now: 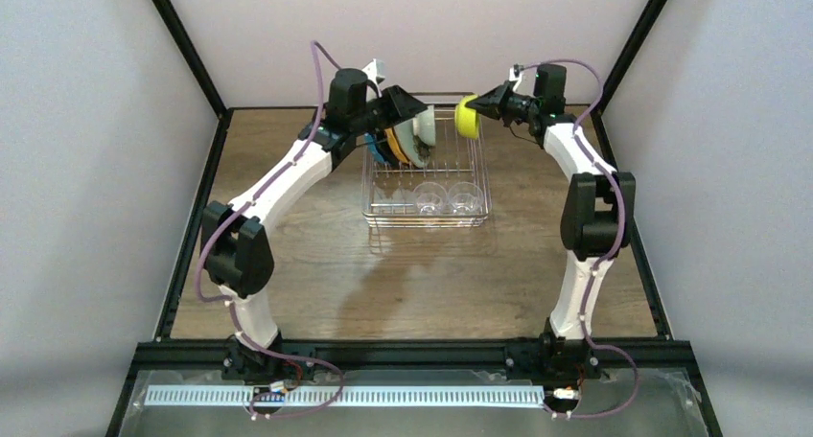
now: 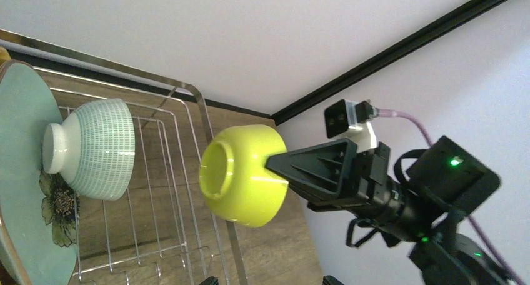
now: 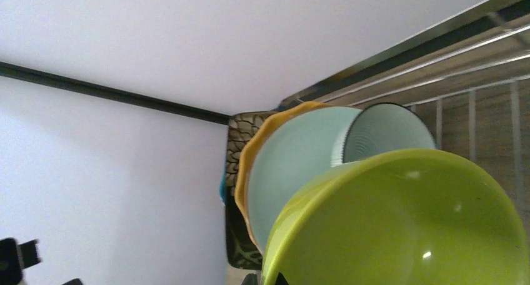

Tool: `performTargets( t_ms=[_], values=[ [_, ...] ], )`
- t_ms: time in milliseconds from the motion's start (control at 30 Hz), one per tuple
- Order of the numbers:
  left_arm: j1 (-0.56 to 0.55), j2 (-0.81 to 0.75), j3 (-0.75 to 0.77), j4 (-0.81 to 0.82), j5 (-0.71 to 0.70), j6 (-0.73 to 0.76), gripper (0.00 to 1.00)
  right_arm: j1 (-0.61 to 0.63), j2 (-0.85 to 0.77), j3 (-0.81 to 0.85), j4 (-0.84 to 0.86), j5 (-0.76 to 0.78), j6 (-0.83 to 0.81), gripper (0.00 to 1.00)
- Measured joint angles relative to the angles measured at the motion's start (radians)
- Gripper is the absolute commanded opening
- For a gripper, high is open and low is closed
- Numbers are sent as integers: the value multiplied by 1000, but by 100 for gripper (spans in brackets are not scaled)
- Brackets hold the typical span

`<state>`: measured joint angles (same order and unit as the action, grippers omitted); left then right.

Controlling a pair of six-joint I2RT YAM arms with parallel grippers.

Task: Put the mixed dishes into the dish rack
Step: Grab the bowl from the corner of the board, then turn the bowl upside down over the dish rack.

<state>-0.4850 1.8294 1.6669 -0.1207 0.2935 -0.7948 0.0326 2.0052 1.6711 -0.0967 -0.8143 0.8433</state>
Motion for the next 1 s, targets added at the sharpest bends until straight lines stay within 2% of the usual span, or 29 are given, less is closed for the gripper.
performTargets(
  t_ms=[200,433,733,1000],
  values=[
    [12,13,-1,23,17,-19,96,0,92,-7,237,-110,165,1],
    [24,28,-1,37,24,-39,96,0,188,-7,405,-171,294,1],
    [26,85,2,56,26,-51,96,0,347,58,486,-205,376,1],
    [27,119,35,53,25,-58,96,0,465,198,506,-226,419,1]
  ],
)
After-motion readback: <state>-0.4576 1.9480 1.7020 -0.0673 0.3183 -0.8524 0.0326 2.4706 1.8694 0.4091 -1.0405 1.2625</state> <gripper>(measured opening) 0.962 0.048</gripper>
